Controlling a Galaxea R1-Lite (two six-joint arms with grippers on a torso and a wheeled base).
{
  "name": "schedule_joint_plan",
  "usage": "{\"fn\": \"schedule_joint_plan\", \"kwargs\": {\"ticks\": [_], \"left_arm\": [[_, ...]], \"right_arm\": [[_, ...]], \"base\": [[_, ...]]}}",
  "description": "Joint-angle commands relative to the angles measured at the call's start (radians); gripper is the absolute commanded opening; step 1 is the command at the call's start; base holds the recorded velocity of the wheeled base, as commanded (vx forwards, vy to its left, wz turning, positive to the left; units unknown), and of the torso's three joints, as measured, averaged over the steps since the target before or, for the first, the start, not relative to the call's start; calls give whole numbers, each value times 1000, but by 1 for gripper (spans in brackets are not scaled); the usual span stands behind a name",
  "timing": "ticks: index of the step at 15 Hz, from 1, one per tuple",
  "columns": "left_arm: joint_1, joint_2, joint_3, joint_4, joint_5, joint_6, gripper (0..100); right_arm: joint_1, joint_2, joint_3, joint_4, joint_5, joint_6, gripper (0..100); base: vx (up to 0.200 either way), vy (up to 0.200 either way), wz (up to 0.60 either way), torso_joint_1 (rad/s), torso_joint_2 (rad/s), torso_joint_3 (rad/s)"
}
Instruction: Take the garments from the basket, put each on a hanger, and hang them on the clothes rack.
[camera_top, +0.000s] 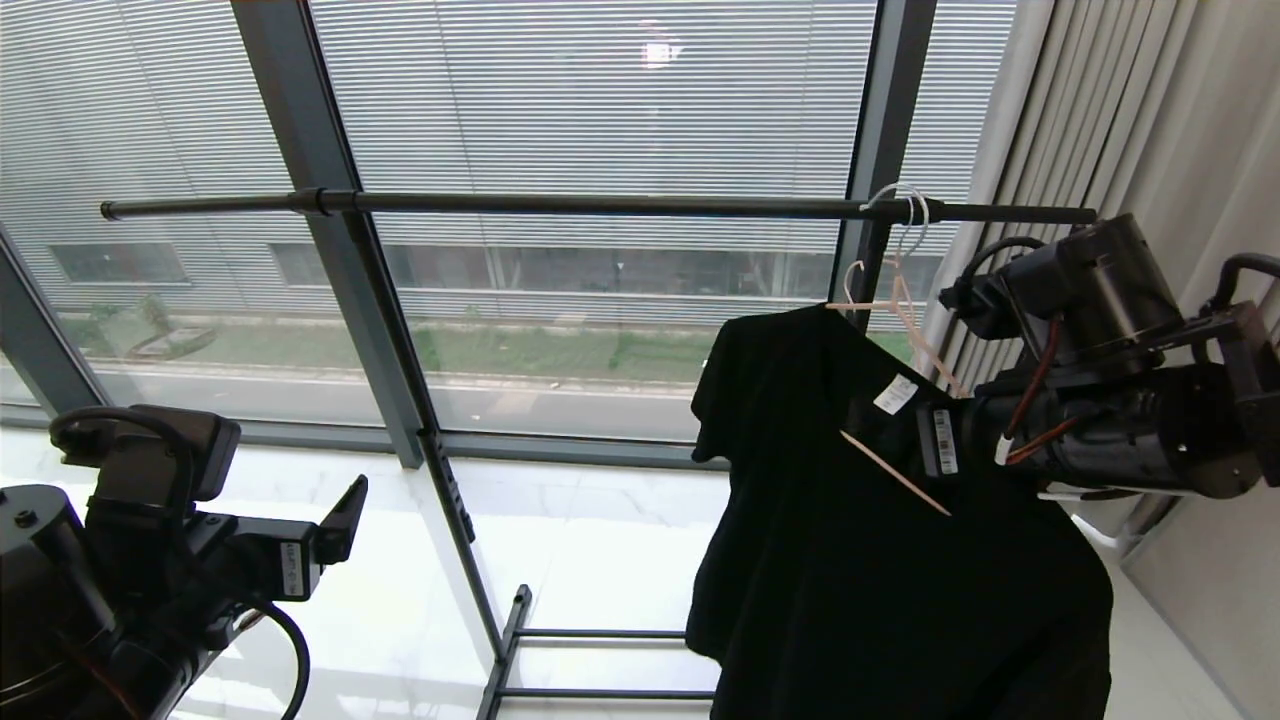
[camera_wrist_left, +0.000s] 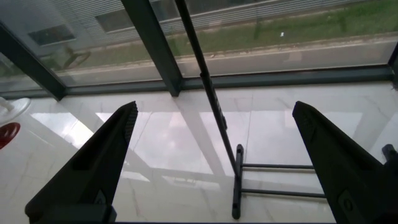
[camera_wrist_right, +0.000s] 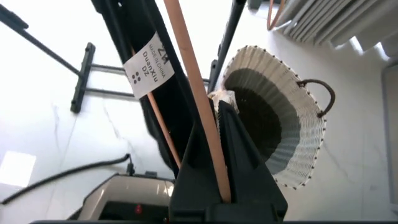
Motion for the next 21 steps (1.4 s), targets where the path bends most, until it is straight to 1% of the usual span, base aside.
{"fn": "schedule_joint_plan", "kwargs": {"ticks": [1,2,3,5,8,14,17,21], "left_arm": [[-3,0,-1,0,-1,4,100],[-4,0,-2,0,-1,7,100],[-7,0,-4,0,-1,7,100],[-7,-1,-4,0,-1,8,100],[-7,-13,-2,0,-1,8,100],[-11,-21,-1,0,-2,8,100],[-27,-23,-1,0,-2,8,100],[-30,-18,-2,0,-2,8,100]], "right_arm": [[1,46,-42,-3,-10,2,0],[1,51,-57,-14,-46,3,0],[1,52,-58,-20,-53,3,0],[1,48,-69,-24,-55,3,0],[1,48,-81,-24,-80,3,0],[2,42,-78,-18,-81,-1,0],[2,45,-78,-15,-83,-4,0],[-3,100,-97,-17,-81,-6,0]], "base": [[200,0,0,-2,2,2],[200,0,0,-17,2,2],[200,0,0,-12,-7,12],[200,0,0,12,2,-2],[200,0,0,4,1,1],[200,0,0,1,0,2],[0,0,0,0,0,0],[0,0,0,0,0,0]]}}
